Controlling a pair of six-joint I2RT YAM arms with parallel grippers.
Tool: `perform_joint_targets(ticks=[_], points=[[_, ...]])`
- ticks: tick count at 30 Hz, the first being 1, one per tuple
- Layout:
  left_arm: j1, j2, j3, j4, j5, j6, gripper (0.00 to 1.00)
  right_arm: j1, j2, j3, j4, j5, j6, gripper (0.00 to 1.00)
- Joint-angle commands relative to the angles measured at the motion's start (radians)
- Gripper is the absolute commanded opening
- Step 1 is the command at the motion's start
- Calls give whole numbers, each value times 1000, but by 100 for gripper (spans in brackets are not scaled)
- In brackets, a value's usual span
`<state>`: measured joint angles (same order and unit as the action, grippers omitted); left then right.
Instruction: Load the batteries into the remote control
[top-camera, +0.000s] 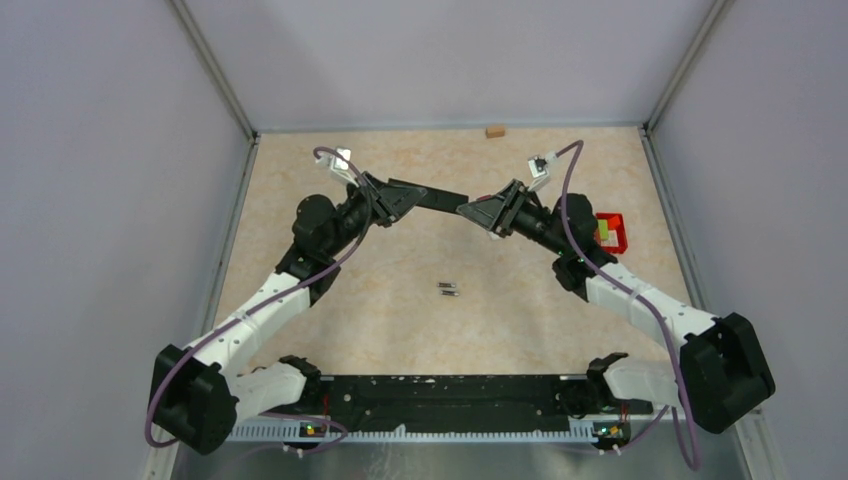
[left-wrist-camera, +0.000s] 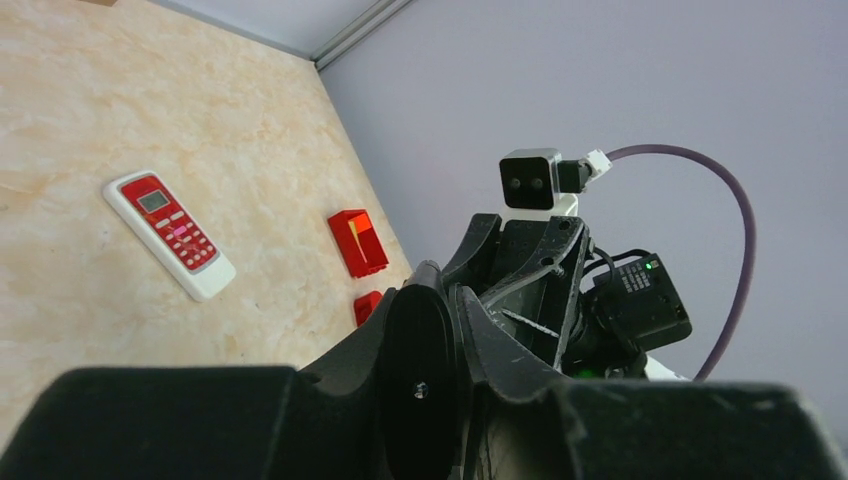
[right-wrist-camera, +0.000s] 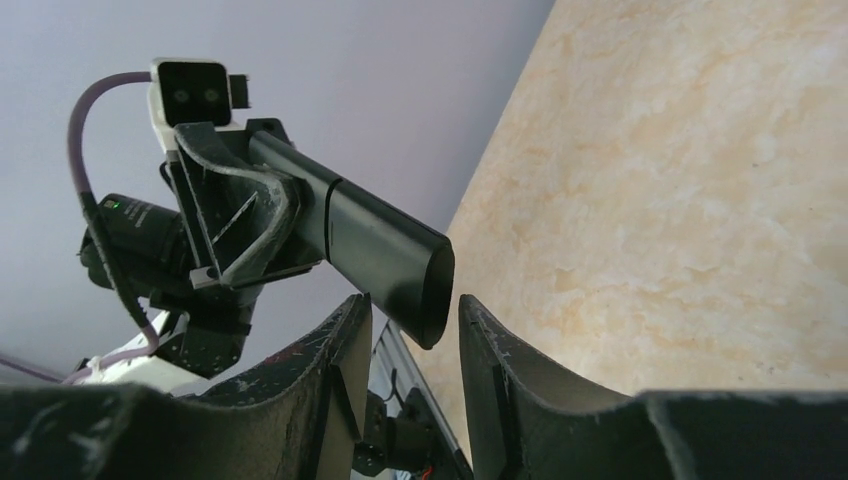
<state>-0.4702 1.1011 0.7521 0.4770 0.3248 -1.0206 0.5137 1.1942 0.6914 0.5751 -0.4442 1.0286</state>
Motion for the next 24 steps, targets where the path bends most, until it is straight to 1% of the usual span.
perform_joint_targets(ticks=[1, 5, 11, 13, 19, 24], points=[[5, -26, 55, -11, 16, 81, 0, -8, -29, 71, -95, 40, -43, 38], [4, -26, 58, -24, 20, 110, 0, -9, -19, 77, -115, 40, -42, 37], [4, -19, 63, -26, 39, 113, 0, -9, 0, 71, -53, 7, -7, 36], [5, -20, 63, -28, 35, 117, 0, -9, 3, 76, -54, 3, 2, 34], [5, -21, 60, -36, 37, 139, 0, -9, -3, 100, -140, 22, 20, 24], [5, -20, 55, -49, 20, 158, 0, -9, -8, 103, -146, 13, 37, 21]])
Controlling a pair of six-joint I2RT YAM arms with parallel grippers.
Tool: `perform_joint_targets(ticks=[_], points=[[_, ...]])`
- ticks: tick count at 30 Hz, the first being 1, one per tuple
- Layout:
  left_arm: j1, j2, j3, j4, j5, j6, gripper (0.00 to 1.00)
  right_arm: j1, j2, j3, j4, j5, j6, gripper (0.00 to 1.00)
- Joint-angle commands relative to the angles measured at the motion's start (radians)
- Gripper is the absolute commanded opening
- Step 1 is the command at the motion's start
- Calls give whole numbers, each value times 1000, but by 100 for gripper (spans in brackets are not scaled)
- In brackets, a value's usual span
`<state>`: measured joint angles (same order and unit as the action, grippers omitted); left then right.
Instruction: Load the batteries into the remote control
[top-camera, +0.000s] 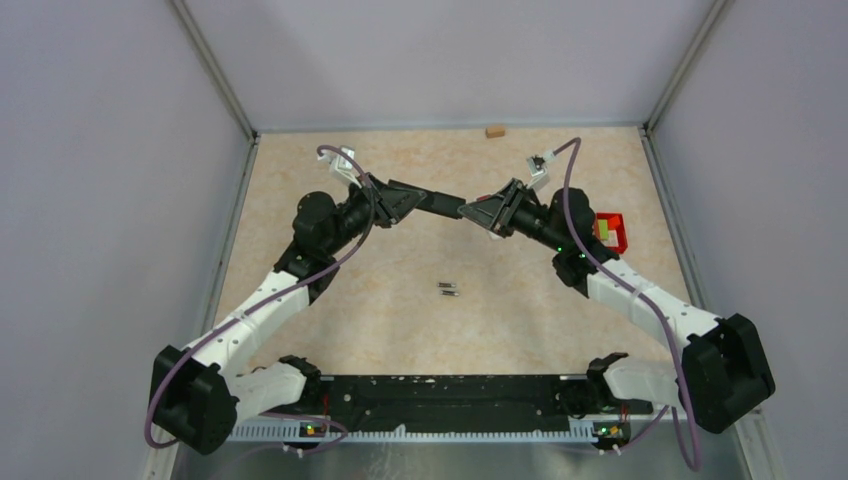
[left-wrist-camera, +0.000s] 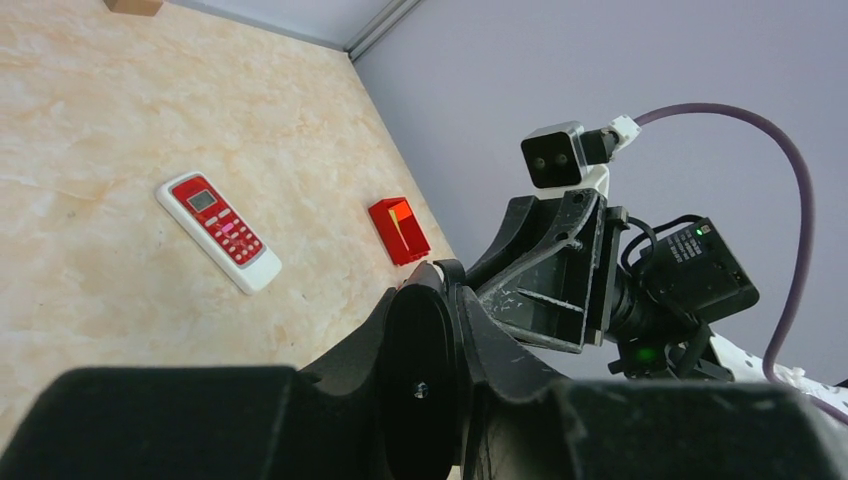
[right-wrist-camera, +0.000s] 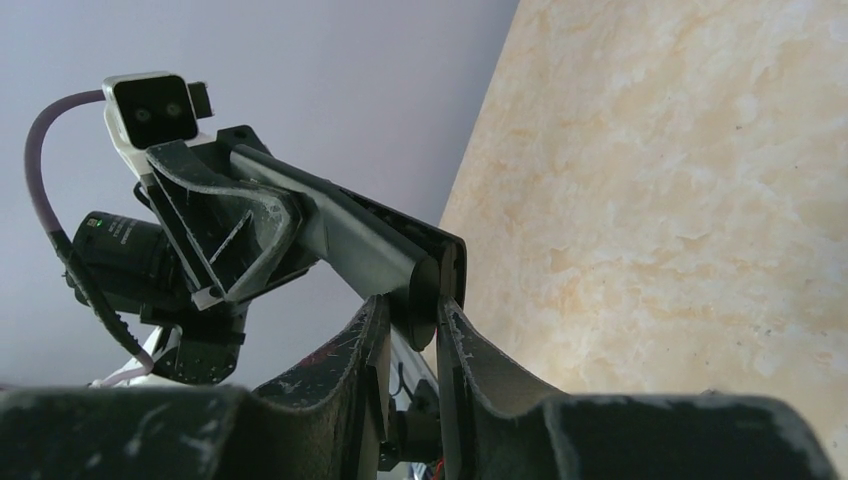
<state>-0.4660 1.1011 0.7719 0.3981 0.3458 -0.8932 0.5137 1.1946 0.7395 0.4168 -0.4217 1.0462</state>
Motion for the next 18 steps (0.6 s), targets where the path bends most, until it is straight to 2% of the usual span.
perform_joint_targets(ticks=[1, 18], points=[[0, -19, 36, 29, -1, 33, 0, -9, -10, 54, 21, -14, 26, 20], [1, 18, 42, 22, 29, 28, 0, 0, 81, -8, 362, -87, 193, 24]])
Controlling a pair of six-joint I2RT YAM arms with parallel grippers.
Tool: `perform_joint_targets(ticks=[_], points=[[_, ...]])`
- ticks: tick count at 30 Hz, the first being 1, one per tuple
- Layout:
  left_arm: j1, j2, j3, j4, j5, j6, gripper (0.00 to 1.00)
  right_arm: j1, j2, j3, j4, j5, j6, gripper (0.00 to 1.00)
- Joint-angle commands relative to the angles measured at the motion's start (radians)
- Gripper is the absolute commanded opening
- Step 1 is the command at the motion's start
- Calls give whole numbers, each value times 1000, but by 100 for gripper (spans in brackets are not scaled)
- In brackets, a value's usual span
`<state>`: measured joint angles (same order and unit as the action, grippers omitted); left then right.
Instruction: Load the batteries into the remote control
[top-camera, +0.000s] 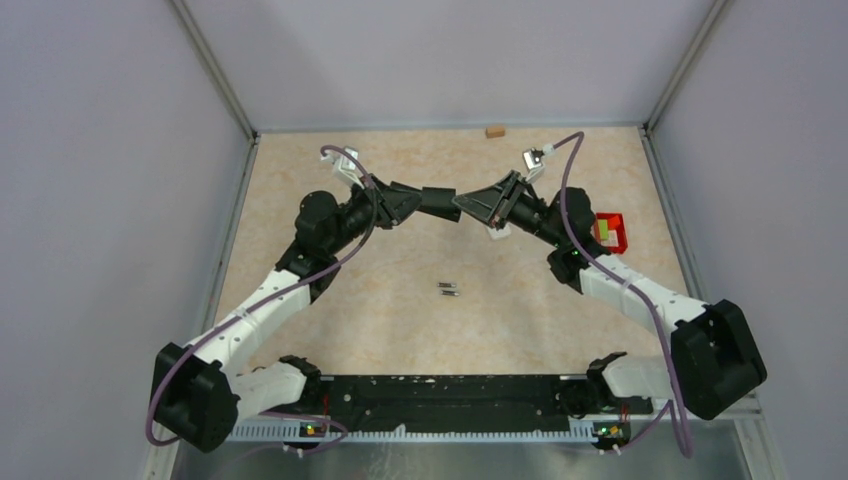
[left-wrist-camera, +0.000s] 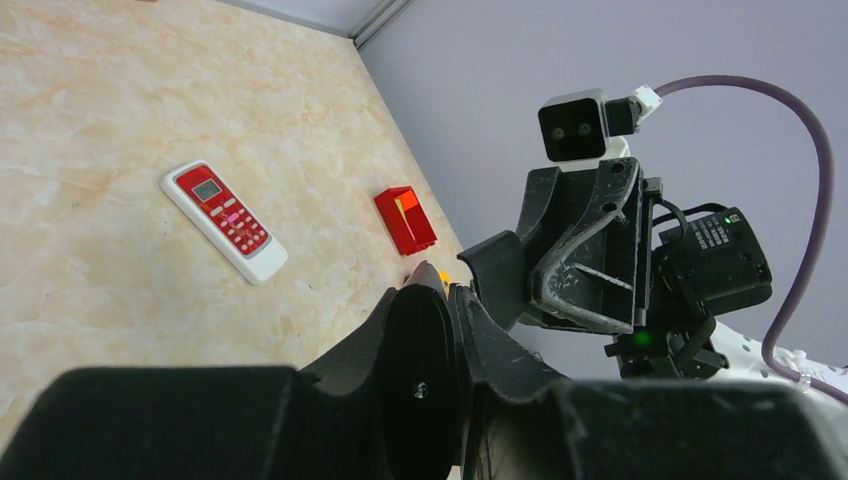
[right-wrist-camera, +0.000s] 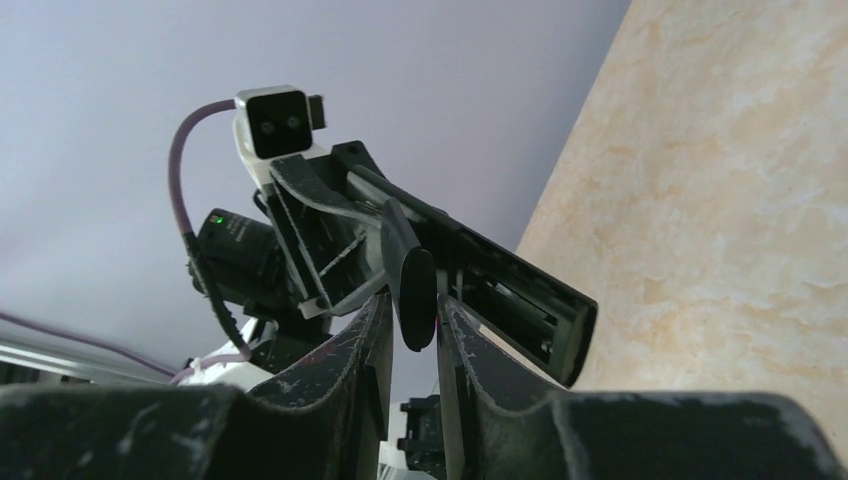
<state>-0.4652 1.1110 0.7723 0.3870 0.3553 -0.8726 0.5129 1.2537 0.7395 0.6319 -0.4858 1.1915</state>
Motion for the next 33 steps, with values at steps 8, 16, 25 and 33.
perform_joint_targets(ticks=[8, 16, 25, 33], points=[[-1, 20, 40, -5, -9, 23, 0, 7, 47, -13, 173, -13, 49, 15], [0, 13, 30, -84, -88, 61, 0, 7, -10, -56, 98, 50, 7, 0], [24, -49, -14, -184, -198, 71, 0, -9, -211, -127, -352, 278, -167, 0], [49, -103, -16, -194, -173, 80, 0, -12, -350, -315, -553, 443, -159, 0]])
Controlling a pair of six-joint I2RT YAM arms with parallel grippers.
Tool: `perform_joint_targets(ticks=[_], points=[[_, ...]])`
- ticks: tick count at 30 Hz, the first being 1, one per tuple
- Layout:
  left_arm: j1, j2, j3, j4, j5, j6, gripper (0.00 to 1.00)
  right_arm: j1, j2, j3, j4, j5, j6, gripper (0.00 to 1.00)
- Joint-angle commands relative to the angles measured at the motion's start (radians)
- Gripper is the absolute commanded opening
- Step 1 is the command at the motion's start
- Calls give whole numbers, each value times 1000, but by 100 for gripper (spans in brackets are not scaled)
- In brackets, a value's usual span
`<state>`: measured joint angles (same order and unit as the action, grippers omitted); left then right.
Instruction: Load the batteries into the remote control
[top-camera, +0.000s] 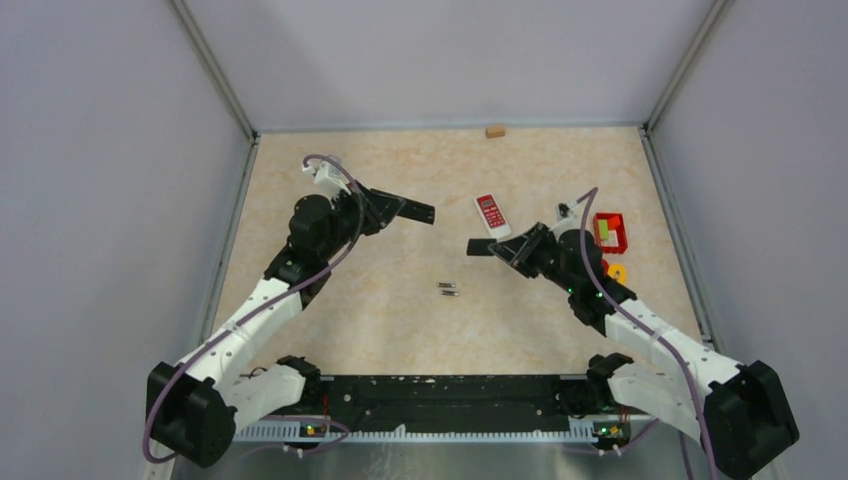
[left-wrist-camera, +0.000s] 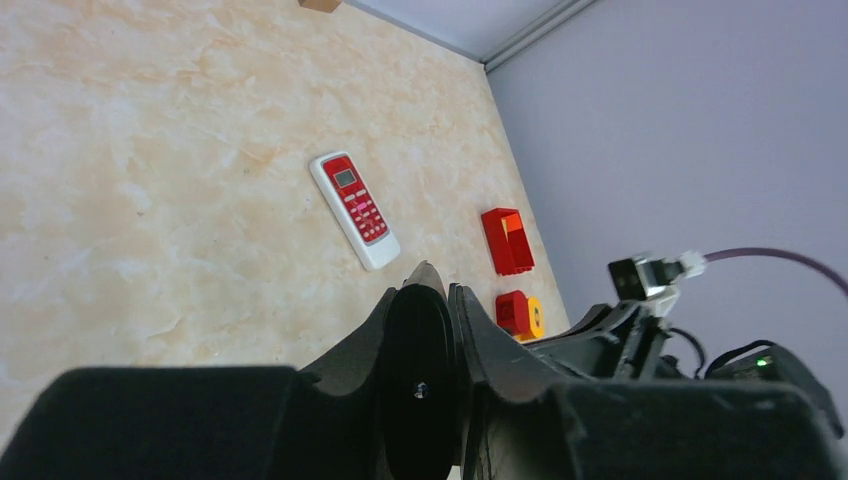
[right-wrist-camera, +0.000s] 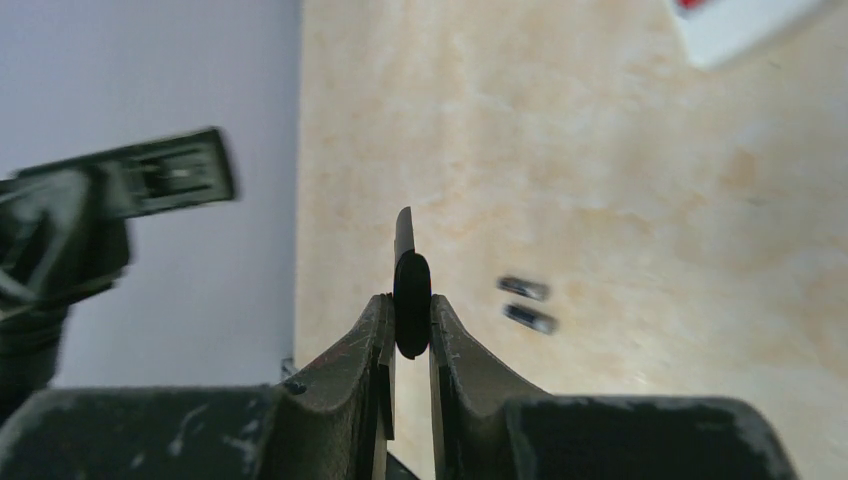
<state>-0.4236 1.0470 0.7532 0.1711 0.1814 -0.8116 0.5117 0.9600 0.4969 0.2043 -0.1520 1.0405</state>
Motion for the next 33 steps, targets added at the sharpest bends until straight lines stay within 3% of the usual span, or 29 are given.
perform_joint_targets(ticks=[1, 15, 25, 33], points=[[8, -41, 5, 21, 7, 19, 0, -12, -67, -94, -133, 122, -1, 0], [21, -51, 11, 13, 38, 35, 0, -12, -113, -209, -269, 306, 9, 1], [29, -51, 11, 6, 38, 32, 0, -12, -161, -165, -465, 375, 2, 41], [41, -72, 28, -37, 71, 26, 0, -12, -255, -73, -532, 450, -110, 47]])
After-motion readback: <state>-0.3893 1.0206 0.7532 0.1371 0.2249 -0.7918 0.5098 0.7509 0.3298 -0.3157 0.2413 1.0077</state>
